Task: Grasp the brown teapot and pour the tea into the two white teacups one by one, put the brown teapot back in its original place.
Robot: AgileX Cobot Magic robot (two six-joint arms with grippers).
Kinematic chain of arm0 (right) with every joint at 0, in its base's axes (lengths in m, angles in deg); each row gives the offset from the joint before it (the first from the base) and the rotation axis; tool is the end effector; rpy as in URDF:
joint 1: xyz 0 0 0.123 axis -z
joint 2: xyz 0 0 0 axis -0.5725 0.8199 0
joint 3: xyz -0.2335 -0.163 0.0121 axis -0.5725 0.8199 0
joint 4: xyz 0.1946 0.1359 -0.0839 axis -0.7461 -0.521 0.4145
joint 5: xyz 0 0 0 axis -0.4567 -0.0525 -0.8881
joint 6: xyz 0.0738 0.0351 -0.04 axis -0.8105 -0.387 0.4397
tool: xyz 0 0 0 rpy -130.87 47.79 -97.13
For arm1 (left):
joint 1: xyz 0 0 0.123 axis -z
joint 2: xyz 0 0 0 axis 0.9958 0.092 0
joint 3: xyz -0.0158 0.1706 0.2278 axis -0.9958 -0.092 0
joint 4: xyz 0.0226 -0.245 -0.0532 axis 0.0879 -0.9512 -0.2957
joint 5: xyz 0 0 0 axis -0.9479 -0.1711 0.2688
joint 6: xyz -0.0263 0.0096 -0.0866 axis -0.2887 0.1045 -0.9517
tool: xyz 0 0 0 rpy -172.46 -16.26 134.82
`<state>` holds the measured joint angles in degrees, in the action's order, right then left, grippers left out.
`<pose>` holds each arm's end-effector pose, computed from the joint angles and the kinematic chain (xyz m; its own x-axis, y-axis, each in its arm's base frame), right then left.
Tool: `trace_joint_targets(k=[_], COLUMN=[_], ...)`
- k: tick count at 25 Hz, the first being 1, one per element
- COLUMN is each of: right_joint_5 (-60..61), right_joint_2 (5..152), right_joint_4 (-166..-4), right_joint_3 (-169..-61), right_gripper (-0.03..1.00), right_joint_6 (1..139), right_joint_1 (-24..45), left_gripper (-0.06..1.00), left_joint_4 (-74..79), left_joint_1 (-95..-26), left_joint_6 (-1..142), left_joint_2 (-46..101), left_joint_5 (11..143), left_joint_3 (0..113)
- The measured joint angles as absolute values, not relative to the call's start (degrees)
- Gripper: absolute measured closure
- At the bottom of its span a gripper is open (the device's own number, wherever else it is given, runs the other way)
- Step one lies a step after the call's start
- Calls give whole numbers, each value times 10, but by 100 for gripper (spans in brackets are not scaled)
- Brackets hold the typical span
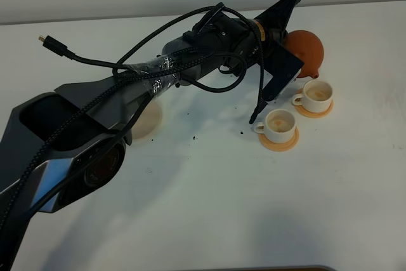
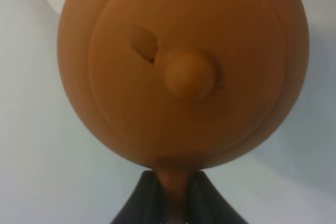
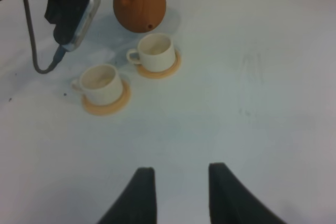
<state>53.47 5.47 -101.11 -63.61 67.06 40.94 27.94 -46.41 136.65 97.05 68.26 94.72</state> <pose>-0.0062 0.0332 0.2817 -0.4038 -0.0961 -0.9098 -0.2818 0.9592 0.0237 0.4480 -0.3489 0.1536 0.7000 0.6349 0.3270 0.1759 -0.5970 0.7827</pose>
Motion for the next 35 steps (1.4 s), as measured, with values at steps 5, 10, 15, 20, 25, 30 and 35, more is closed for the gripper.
trace_joint_targets(k=[5, 10, 15, 20, 25, 30, 35], right_joint_5=[535, 535, 535, 535, 535, 535, 535], right_joint_2=[55, 55, 55, 55, 55, 55, 55], right_joint_4=[-1011, -1011, -1011, -1011, -1011, -1011, -1011], right_joint_3=[-636, -636, -636, -636, -636, -636, -636], right_gripper=[73, 73, 73, 73, 73, 73, 73], right_joint_6=[671, 671, 671, 671, 671, 671, 671], right_joint_1=[409, 409, 409, 409, 409, 409, 409], left_gripper=[83, 83, 83, 83, 83, 83, 83], left_joint_4=[279, 279, 279, 279, 279, 279, 279], left_joint_1=[-460, -460, -459, -455, -455, -454, -449], left_joint_6=[1378, 1403, 1427, 1432, 1436, 1457, 1462], left_joint_2=[971, 971, 971, 971, 971, 971, 971], left_joint_5=[700, 712, 713, 734, 742, 742, 742], left_joint_3=[947, 947, 947, 947, 947, 947, 947])
